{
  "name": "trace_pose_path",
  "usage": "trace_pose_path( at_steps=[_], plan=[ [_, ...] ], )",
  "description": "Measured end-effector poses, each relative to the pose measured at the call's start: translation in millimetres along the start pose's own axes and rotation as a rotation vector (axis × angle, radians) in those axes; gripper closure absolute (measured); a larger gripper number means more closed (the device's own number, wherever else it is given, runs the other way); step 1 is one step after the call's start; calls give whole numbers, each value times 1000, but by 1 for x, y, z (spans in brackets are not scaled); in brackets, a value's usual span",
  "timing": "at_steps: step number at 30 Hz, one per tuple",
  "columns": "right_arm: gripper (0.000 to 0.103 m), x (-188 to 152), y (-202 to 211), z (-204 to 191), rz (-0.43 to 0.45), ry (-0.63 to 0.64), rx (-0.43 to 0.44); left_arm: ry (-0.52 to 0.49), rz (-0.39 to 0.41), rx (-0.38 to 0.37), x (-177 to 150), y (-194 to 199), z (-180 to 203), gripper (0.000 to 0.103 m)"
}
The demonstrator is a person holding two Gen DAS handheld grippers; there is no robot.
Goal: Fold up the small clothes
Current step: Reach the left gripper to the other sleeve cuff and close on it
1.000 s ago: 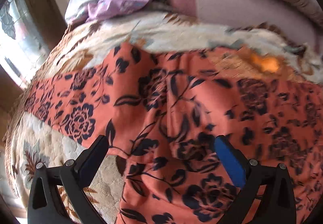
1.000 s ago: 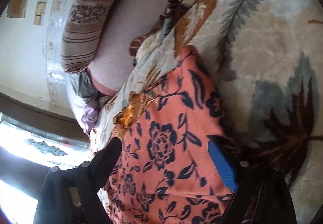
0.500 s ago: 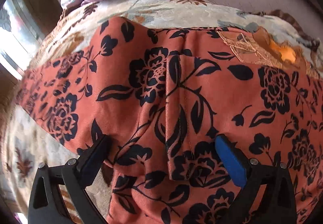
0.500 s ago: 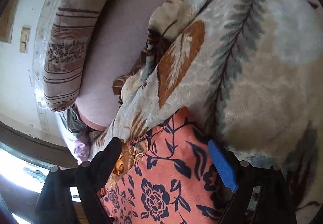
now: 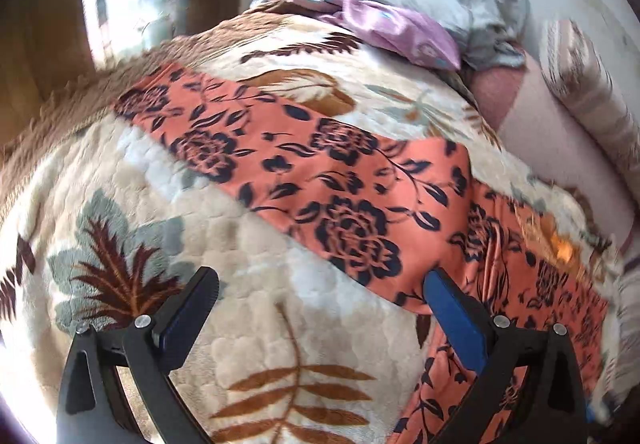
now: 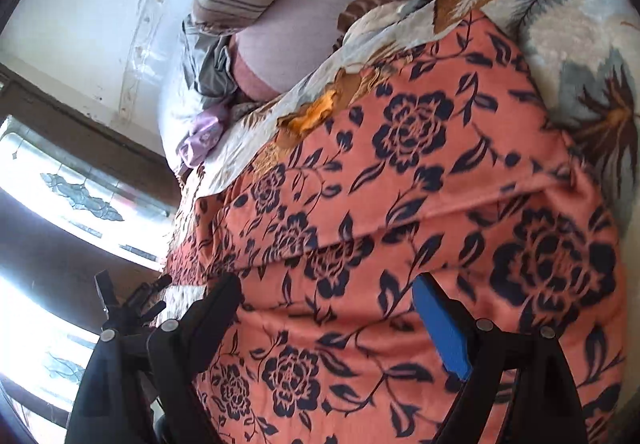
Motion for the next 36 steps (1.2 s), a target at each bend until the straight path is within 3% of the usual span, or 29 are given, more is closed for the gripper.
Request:
trace_pose_path(
  at_steps=[4, 7, 10, 15, 18, 19, 20, 21, 22, 24, 28, 32, 36],
  plan=[
    [13, -31, -15, 11, 12, -6, -15, 341, 15, -167, 21, -11, -80, 1],
    [13, -40, -12, 8, 72, 55, -33, 501, 12, -264, 42, -31, -119, 1],
    [13, -44, -15, 4, 95, 105, -61, 535, 26, -300, 67, -46, -137, 1],
    [13, -43, -18, 3, 111, 121, -69, 551, 82, -235, 106, -63, -158, 2],
    [13, -43, -18, 4, 115, 123, -66, 504, 80, -160, 121, -71, -155, 8],
    [13, -43, -18, 4, 116, 125, -67, 470, 73, -102, 125, -73, -153, 24],
    [13, -43, -18, 4, 118, 127, -67, 436, 64, -29, 129, -76, -150, 61],
    [13, -44, -18, 5, 120, 126, -65, 414, 39, 47, 131, -81, -151, 81],
    [13, -44, -18, 5, 121, 126, -64, 416, 25, 62, 133, -85, -155, 94],
    [13, -44, -18, 5, 123, 125, -61, 421, 19, 65, 138, -82, -155, 95],
    [13, -44, -17, 6, 128, 122, -53, 209, 158, 78, 144, -24, -98, 97],
    [13, -44, -15, 10, 140, 108, -27, -67, 320, -50, 130, 58, 14, 97],
    [13, -43, -14, 11, 146, 100, -13, -311, 362, -259, 87, 113, 146, 97]
  ],
)
Point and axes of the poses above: each gripper's, at about its wrist camera, not at the fingertips, and y roughly against the way its jaws point, z to its right, x to its top, the point moved 1 cm from there along -y, roughly the way its jaws point, and after that the axes turned 3 degrees about -x, right-handed, at the moved point
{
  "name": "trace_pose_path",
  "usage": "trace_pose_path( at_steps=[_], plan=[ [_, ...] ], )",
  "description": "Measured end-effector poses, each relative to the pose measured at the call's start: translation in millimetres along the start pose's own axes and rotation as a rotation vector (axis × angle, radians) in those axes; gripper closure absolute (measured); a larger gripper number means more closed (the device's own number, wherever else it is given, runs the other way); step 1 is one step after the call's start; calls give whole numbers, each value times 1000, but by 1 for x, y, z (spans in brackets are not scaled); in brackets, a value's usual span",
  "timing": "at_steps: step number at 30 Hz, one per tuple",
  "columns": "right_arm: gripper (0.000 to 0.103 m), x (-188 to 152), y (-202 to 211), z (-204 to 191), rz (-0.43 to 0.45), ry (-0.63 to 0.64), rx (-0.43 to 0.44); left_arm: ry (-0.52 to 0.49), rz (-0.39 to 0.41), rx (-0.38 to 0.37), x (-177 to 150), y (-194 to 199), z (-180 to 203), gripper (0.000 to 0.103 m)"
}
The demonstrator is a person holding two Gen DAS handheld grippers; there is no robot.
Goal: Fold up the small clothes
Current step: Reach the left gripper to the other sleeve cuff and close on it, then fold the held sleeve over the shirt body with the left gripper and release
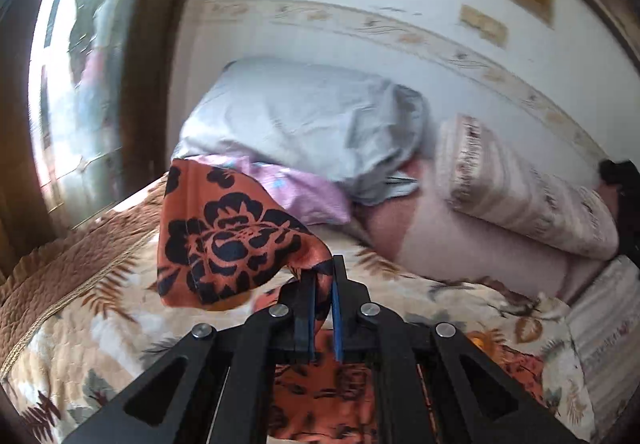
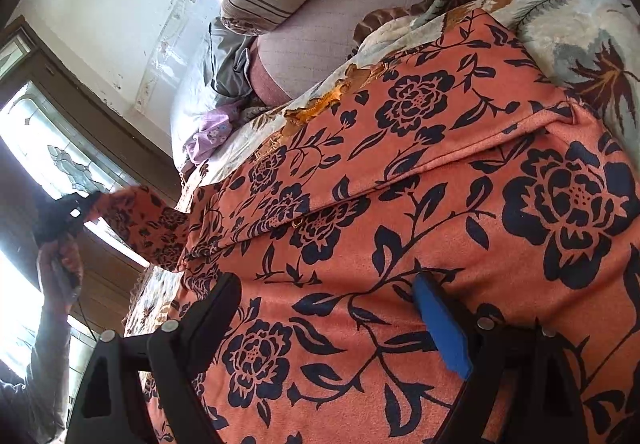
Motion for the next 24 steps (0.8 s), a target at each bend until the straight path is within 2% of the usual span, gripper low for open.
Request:
trace_pose_path(
  at_steps=[3, 6, 7, 8, 9, 10, 12, 13, 16, 18, 21, 22, 24],
  plan=[
    [13, 0, 1, 0, 4, -5, 7, -87, -44, -182, -18, -2, 104, 97],
    [13, 0, 3, 1, 9, -16, 19, -197, -162, -288, -62, -28, 193, 94],
    [13, 0, 4, 1, 10, -21, 23, -229, -227, -313, -81, -42, 215, 87],
    [13, 1, 4, 2, 12, -27, 27, -284, -319, -319, -103, -61, 233, 63],
    [13, 1, 5, 2, 12, -32, 32, -326, -407, -300, -129, -73, 245, 53],
    [13, 1, 7, 3, 12, -37, 37, -342, -483, -270, -151, -84, 248, 50],
    [13, 2, 11, 4, 17, -64, 45, -344, -588, -170, -179, -103, 231, 50],
    [13, 3, 13, 5, 19, -80, 49, -314, -596, -132, -184, -104, 214, 50],
    [13, 7, 27, 8, 30, -151, 69, -224, -550, -88, -178, -88, 160, 49],
    [13, 16, 40, 8, 59, -196, 107, -207, -488, -48, -171, -74, 124, 46],
    [12, 43, 57, 15, 116, -269, 114, -195, -429, 23, -162, -66, 71, 42],
    [12, 55, 59, 17, 127, -281, 110, -182, -419, 45, -162, -63, 55, 42],
    [12, 81, 51, 27, 104, -312, 35, -137, -416, 73, -163, -63, 23, 41]
  ],
)
Point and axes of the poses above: each gripper's, at about its wrist camera, not at the fingertips, and y roughly against the way its jaws point, z to its right, x to its top, the point moved 1 cm from there along -y, roughly the way its jaws point, and after that the axes turned 3 degrees about -x, right-handed, at the moved point
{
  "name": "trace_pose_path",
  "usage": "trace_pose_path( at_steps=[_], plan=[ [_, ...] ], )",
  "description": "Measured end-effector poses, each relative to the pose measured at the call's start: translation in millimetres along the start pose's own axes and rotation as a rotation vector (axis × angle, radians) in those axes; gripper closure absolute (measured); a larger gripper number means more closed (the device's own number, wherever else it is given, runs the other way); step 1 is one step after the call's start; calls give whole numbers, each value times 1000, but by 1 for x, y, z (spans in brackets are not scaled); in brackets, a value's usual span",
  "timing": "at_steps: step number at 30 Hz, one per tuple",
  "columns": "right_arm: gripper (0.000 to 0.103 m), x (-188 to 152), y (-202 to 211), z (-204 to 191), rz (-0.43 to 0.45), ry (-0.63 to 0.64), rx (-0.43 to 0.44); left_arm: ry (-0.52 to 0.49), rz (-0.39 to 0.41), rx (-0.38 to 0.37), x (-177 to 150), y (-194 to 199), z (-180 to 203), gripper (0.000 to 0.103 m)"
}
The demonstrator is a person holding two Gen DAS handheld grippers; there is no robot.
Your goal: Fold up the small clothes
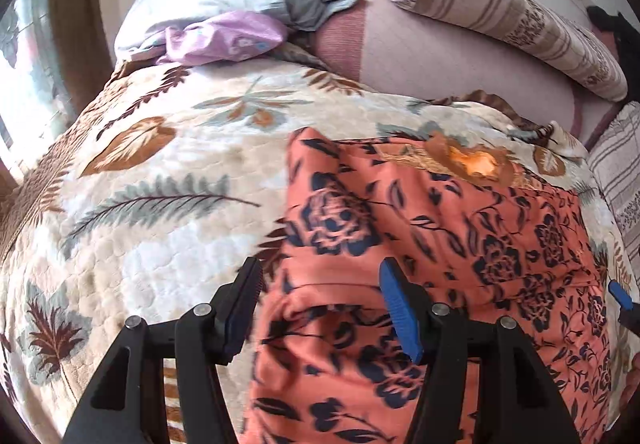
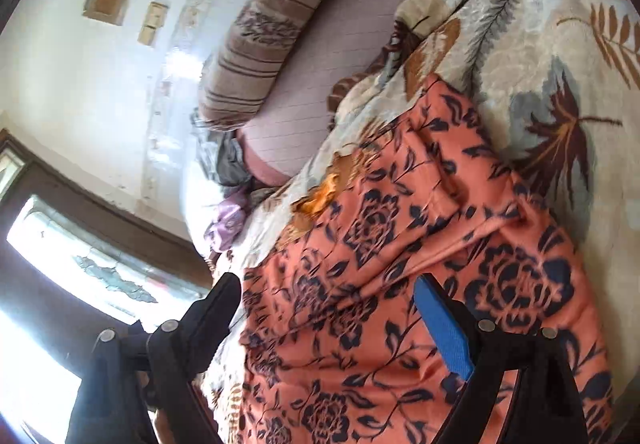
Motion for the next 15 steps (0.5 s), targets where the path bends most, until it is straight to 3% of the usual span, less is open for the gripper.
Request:
trace_pose_path(
  at_steps=[4, 8, 10, 11, 12, 15],
  plan=[
    [14, 37, -43, 21, -107, -115, -153, 132, -18, -10, -14, -6, -49, 41],
    [17, 43, -67, 31, -134, -155, -263, 167, -16, -36, -29, -10, -69, 41],
    [34, 44, -71, 28, -115, -148, -309, 187, -23, -49, -31, -12, -74, 41],
    [69, 45, -75, 25, -122, -120, -329, 203, -24, -62, -30, -13, -77, 41],
    [92, 47, -80, 22, -137, -92, -359, 218, -22, -77, -29, -13, -79, 41],
    [94, 53, -75, -12, -76, 64, -451, 222, -1, -75, -27, -9, -82, 41]
  ],
)
Point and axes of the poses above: each gripper's, at about its wrist camera, not at the fingertips, and y roughly against the way its jaws point, z to its right, x to its top, the point moved 1 cm from there along -y, roughly the way its jaws point, and after that the axes turned 3 degrees about -x, right-handed, at the moved point
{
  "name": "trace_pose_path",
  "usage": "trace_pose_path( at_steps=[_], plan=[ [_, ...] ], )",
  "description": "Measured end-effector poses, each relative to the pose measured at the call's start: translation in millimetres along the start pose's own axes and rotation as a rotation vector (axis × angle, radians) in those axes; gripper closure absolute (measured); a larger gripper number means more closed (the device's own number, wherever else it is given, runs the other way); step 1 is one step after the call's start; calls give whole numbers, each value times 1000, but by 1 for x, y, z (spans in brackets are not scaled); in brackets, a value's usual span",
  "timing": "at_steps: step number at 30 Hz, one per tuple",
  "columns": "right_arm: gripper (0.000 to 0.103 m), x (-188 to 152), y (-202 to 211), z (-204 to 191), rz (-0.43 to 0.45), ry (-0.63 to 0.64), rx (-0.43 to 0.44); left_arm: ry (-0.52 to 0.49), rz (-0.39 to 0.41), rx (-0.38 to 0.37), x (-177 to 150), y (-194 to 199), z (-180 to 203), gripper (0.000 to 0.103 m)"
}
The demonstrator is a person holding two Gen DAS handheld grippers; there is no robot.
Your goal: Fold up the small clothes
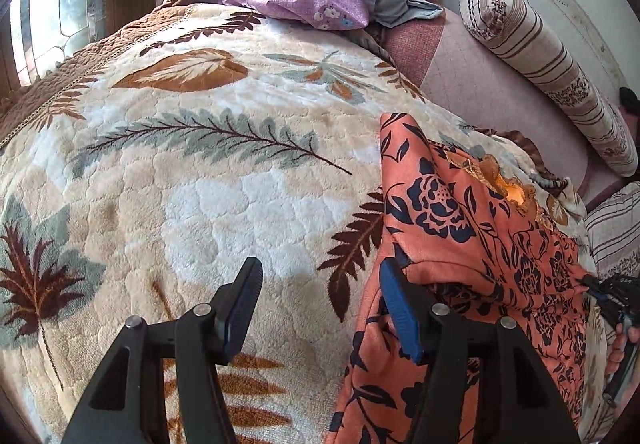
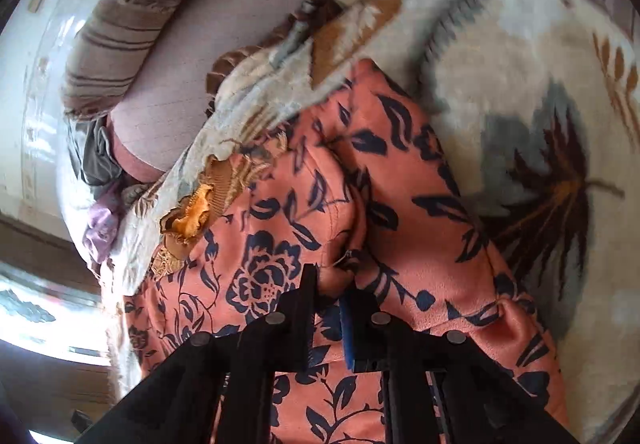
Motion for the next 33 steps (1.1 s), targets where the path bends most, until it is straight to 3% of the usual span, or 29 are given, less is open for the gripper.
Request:
trace_pose_path(
  at_steps=[2, 4, 7, 8, 10, 14, 16, 17, 18, 20, 23, 24, 27, 29, 30, 32, 33],
  plan=[
    [94, -3, 35, -16, 123, 86, -6, -6, 3, 9, 2, 2, 0, 41],
    [89, -12, 44, -11, 192, 113, -74, 6, 6, -12, 8, 4, 5, 41],
    [88, -28, -3, 24, 4, 97, -155, -26, 6, -44, 19, 7, 27, 41],
    [89, -34, -8, 38, -10, 57, -125, -58, 7, -42, 24, 6, 38, 41],
    [89, -35, 4, 50, 29, 13, -60, -103, 26, -26, 36, 3, 57, 41],
    [83, -27, 29, 42, 54, 46, -43, -135, 6, 8, 52, -30, 77, 36],
    [69, -21, 47, 33, 95, 54, 23, -173, -104, 160, 46, -72, 75, 36],
    [39, -17, 52, 25, 107, 60, 62, -191, -163, 208, 41, -90, 70, 33],
    [12, -13, 54, 17, 106, 67, 107, -185, -124, 191, 38, -88, 66, 33],
    [11, -3, 51, 3, 98, 89, 212, -163, -115, 210, 44, -76, 66, 33],
    [11, 8, 27, -16, 25, 112, 308, -95, -45, 75, 62, -53, 65, 33],
    [11, 10, 18, -20, 2, 110, 327, -90, -31, 69, 68, -52, 67, 33],
    [11, 16, -13, -16, -82, 53, 416, -114, -86, 89, 83, -83, 70, 32],
    [12, 21, -36, -4, -116, 18, 396, -102, -174, 152, 87, -116, 63, 31],
    [17, 24, -45, 9, -102, -12, 336, -80, -153, 158, 92, -120, 59, 31],
    [17, 28, -50, 24, -99, -92, 392, -44, -130, 160, 101, -115, 56, 31],
    [15, 28, -47, 21, -100, -72, 389, -27, -108, 114, 104, -110, 54, 31]
  ],
)
Point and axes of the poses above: each gripper's, at about its wrist camera, not at the fingertips, and y roughly against the way its jaws point, z to its right, x to its top, the point moved 1 cm from there along -y, roughly the way its jaws point, and after that the axes turned 3 degrees about -x, right-handed, at the moved point
